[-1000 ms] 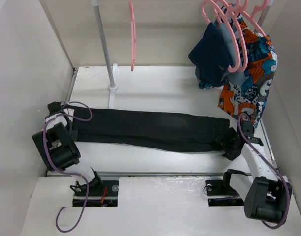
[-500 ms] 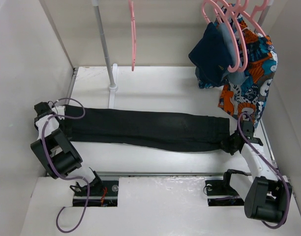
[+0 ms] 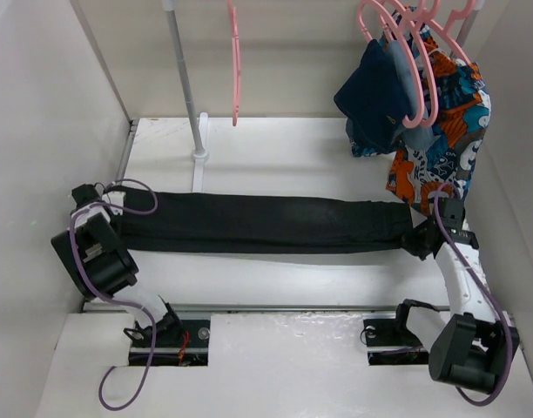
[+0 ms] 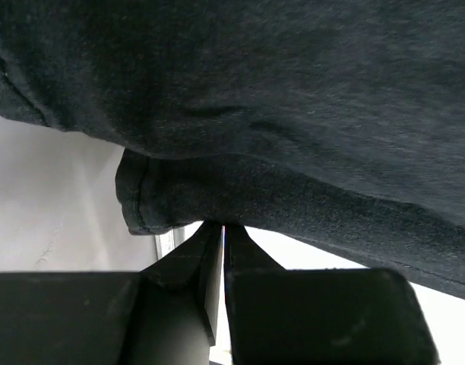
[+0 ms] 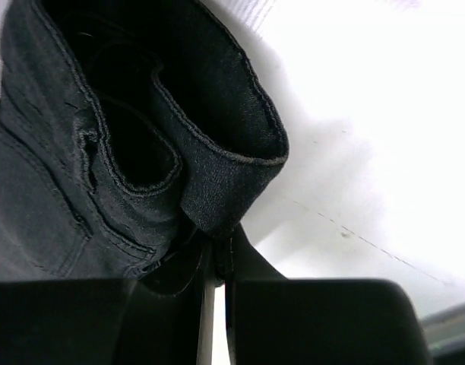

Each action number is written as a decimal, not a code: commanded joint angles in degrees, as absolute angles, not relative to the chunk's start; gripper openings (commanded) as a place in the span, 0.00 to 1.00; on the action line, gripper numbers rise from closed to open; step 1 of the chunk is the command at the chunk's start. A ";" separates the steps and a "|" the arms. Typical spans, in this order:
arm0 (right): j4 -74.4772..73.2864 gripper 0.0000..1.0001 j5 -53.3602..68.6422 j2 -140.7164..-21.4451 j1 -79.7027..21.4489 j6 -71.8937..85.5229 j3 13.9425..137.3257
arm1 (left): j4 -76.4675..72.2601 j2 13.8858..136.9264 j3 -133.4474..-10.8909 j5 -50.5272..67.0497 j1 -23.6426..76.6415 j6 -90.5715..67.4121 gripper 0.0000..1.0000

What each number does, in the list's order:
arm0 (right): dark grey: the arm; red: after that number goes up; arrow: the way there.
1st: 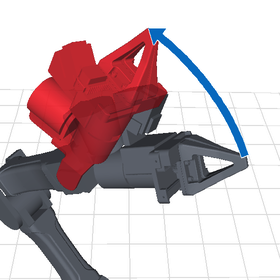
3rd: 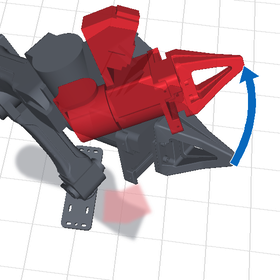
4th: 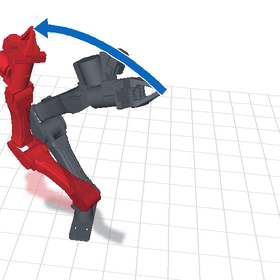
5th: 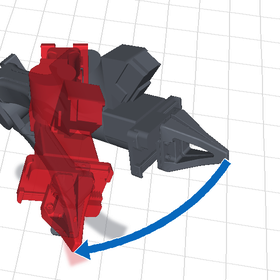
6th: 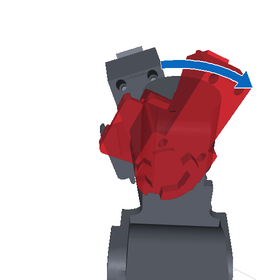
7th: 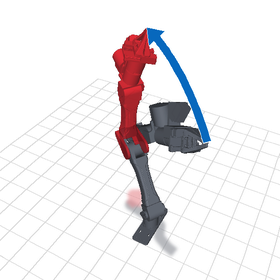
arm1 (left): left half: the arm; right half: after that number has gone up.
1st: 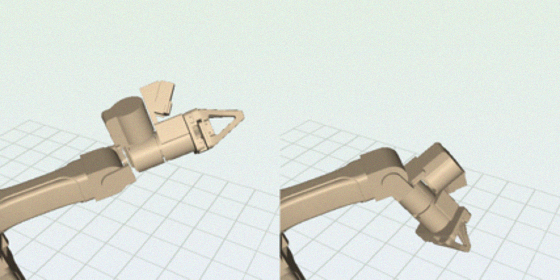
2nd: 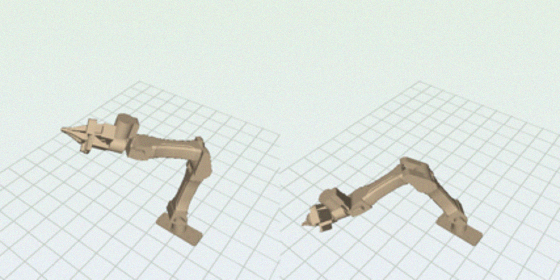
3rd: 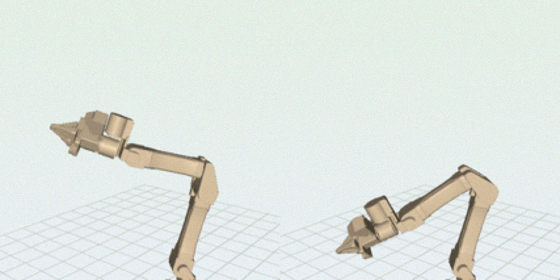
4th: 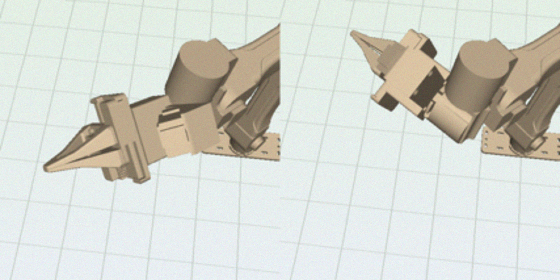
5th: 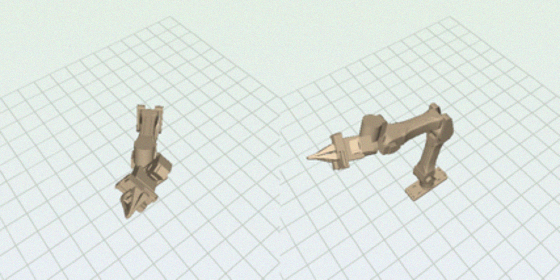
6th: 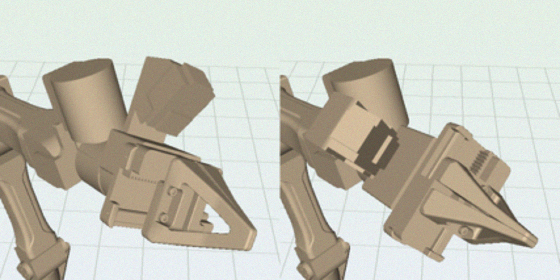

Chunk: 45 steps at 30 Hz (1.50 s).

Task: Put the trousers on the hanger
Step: Fold the trousers at the center of the board.

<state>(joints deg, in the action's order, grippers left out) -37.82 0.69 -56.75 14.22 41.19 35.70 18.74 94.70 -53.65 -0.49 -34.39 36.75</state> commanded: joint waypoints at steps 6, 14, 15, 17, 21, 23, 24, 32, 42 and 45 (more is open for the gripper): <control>-45.87 0.00 -9.75 -52.04 18.28 37.26 42.80 | 24.95 80.36 -55.28 -10.98 -35.51 44.99 0.00; -47.28 0.87 -11.95 -50.01 19.95 41.04 40.95 | 42.09 85.16 -52.91 -11.95 -35.51 47.55 0.65; -47.29 0.87 -13.52 -50.01 19.95 39.91 42.09 | 42.80 85.17 -52.91 -12.65 -35.51 46.85 0.81; -47.98 0.87 -15.72 -50.01 19.95 37.02 46.04 | 43.67 85.17 -54.83 -12.66 -36.04 44.92 0.83; -43.96 0.78 -14.96 -50.62 18.98 30.70 47.99 | 45.26 84.46 -66.50 -3.71 -36.04 38.60 0.87; -42.46 0.78 -8.02 -51.67 18.37 30.67 45.90 | 44.13 84.46 -67.50 1.22 -36.04 36.31 0.89; -40.71 0.78 -5.65 -53.07 18.37 30.67 44.66 | 43.16 86.38 -68.11 1.23 -36.04 33.60 0.89; -33.13 0.86 6.42 -60.20 14.51 30.15 37.09 | 36.22 93.16 -66.18 1.14 -36.65 26.29 0.91; -28.31 0.83 5.36 -65.56 11.60 32.52 34.01 | 29.10 99.58 -63.19 -0.62 -36.65 24.17 0.55; -27.77 0.80 5.98 -66.97 11.60 32.52 33.31 | 28.30 100.20 -62.67 -0.09 -36.65 24.17 0.09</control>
